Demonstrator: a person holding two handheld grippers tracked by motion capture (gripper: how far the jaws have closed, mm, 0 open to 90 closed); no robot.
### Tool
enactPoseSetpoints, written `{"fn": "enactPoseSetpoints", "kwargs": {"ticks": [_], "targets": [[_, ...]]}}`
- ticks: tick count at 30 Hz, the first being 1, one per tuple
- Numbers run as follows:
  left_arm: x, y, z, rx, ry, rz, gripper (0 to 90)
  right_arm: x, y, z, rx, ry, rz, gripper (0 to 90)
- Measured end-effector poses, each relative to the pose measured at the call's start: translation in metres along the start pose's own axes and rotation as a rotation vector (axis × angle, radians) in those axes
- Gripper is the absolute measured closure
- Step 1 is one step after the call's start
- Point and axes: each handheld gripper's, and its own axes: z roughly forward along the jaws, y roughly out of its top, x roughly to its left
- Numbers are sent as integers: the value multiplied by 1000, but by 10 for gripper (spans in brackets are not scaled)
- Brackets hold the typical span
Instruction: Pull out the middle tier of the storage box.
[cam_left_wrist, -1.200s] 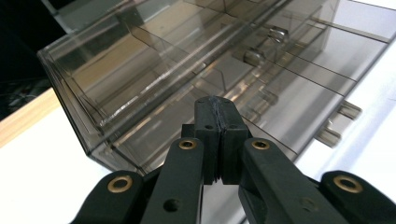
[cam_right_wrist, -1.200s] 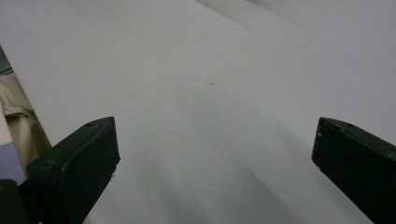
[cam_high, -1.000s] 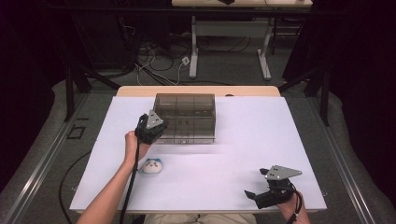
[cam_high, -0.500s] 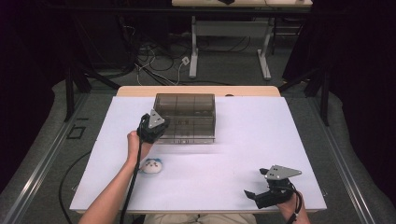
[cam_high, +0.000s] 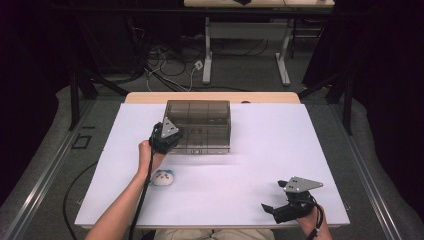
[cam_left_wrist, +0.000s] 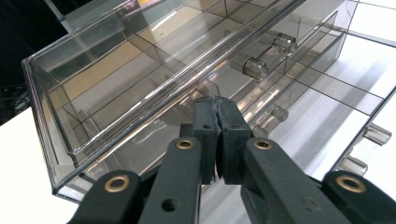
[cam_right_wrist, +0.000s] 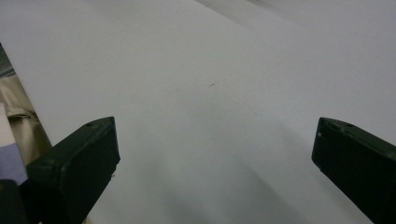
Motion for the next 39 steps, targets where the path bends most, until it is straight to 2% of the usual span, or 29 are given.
{"fn": "enactPoseSetpoints", "kwargs": {"ticks": [6, 10, 16, 25, 27, 35, 39], "targets": [[0, 0, -4, 23, -18, -6, 759, 0, 0, 0, -1, 3, 4, 3], [-2, -1, -9, 17, -14, -29, 637, 0, 0, -1, 1, 0, 1, 3], [-1, -5, -15, 44, -34, -58, 481, 0, 0, -1, 2, -1, 0, 3], [0, -9, -27, 49, -27, -79, 300, 0, 0, -1, 0, -4, 1, 3], [-2, -10, -30, 53, -25, -69, 263, 0, 0, -1, 2, -3, 0, 3], [-10, -18, -46, 77, -30, -49, 158, 0, 0, -2, 3, -5, -7, 3], [-13, -25, -52, 93, -49, -66, 137, 0, 0, -2, 11, -5, -10, 4]]}}
